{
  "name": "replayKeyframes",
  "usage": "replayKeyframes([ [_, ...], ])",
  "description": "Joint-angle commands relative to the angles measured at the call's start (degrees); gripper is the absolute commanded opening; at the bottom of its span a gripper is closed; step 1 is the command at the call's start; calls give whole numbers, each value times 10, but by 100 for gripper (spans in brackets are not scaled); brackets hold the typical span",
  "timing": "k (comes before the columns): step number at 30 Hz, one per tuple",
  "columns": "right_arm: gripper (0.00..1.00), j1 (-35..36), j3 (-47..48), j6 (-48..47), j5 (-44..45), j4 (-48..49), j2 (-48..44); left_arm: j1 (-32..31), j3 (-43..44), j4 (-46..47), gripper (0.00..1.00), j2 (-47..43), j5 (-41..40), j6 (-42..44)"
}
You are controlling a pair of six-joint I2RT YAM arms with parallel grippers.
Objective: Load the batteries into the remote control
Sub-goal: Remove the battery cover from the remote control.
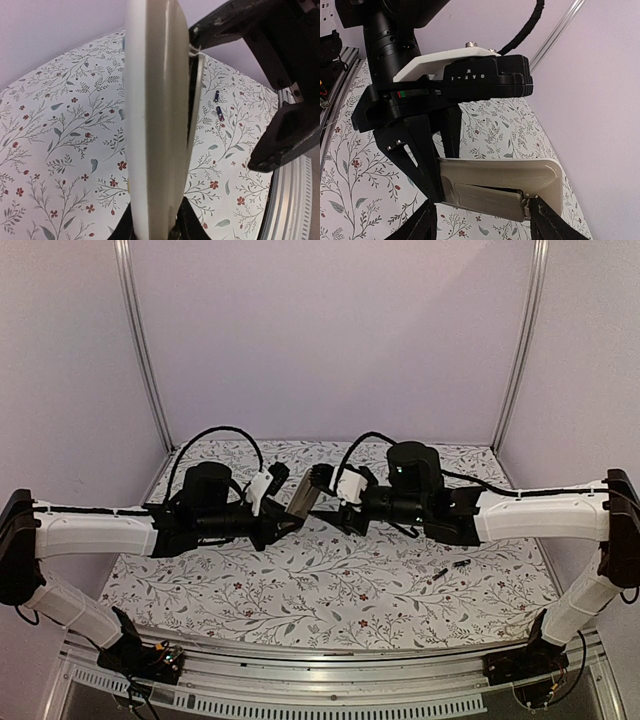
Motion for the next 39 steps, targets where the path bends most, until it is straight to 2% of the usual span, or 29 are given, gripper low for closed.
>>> replayKeyframes([
  [1, 62, -5, 13, 1, -16, -8, 25, -1, -1, 21, 0, -4, -1, 1],
  [5, 59, -5, 10, 10, -35, -14, 28, 1, -1, 20, 0, 1, -12, -11],
  [9, 51, -5, -3, 25, -35, -18, 25, 8, -1, 23, 0, 5, -23, -25],
  [17, 29, -5, -15, 41, -17, -17, 27, 10, -4, 35, 0, 14, -29, -36],
  [22, 22, -5, -24, 50, -1, -18, 26, 12, -1, 32, 0, 20, -39, -39],
  [27, 22, -5, -58, 67, 14, -19, 12, 13, -6, 42, 0, 25, -67, -26],
  [39, 32, -6, -108, 112, 53, -31, -15, 14, -22, 90, 0, 53, -91, 20],
])
